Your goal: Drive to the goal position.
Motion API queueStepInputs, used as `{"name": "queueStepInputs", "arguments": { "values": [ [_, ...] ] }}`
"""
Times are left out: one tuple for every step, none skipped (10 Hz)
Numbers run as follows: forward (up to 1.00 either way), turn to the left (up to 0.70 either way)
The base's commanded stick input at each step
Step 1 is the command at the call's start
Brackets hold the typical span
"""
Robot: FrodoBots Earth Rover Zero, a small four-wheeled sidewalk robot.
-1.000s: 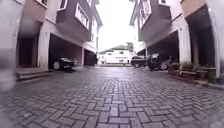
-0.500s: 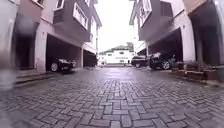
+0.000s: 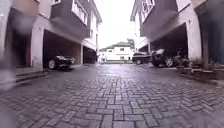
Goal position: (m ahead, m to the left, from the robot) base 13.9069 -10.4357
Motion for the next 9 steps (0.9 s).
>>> {"name": "queueStepInputs", "arguments": {
  "values": [
    [0.70,0.00],
    [0.70,0.00],
    [0.70,0.00],
    [0.70,0.00],
    [0.70,0.00],
    [0.70,0.00],
    [0.70,0.00],
    [0.70,0.00],
    [0.70,-0.03]
  ]
}}
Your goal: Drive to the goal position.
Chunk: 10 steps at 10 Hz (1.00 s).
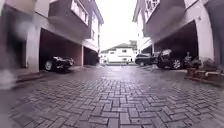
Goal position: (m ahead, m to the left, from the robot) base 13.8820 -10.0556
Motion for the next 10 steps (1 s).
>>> {"name": "queueStepInputs", "arguments": {
  "values": [
    [0.70,-0.09],
    [0.70,-0.26],
    [0.70,-0.35],
    [0.70,-0.35],
    [0.70,-0.13],
    [0.70,0.00],
    [0.70,0.00],
    [0.70,0.00],
    [0.70,0.00],
    [0.70,0.00]
  ]
}}
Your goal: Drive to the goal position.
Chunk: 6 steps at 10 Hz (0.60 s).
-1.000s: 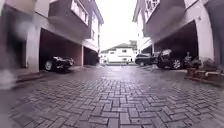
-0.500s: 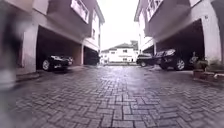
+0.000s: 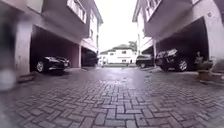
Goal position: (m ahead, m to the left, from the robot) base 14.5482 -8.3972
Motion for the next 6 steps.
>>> {"name": "queueStepInputs", "arguments": {
  "values": [
    [0.70,0.00],
    [0.70,0.00],
    [0.70,0.00],
    [0.70,0.00],
    [0.70,0.00],
    [0.70,0.00]
  ]
}}
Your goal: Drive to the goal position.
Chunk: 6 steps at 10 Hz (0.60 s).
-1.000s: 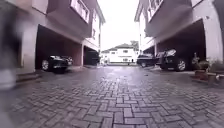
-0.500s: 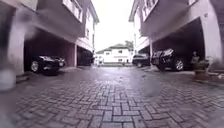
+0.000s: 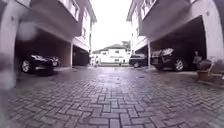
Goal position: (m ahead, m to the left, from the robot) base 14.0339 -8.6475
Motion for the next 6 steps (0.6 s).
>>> {"name": "queueStepInputs", "arguments": {
  "values": [
    [0.70,0.00],
    [0.70,0.00],
    [0.70,0.00],
    [0.70,0.00],
    [0.70,0.00],
    [0.70,0.00]
  ]
}}
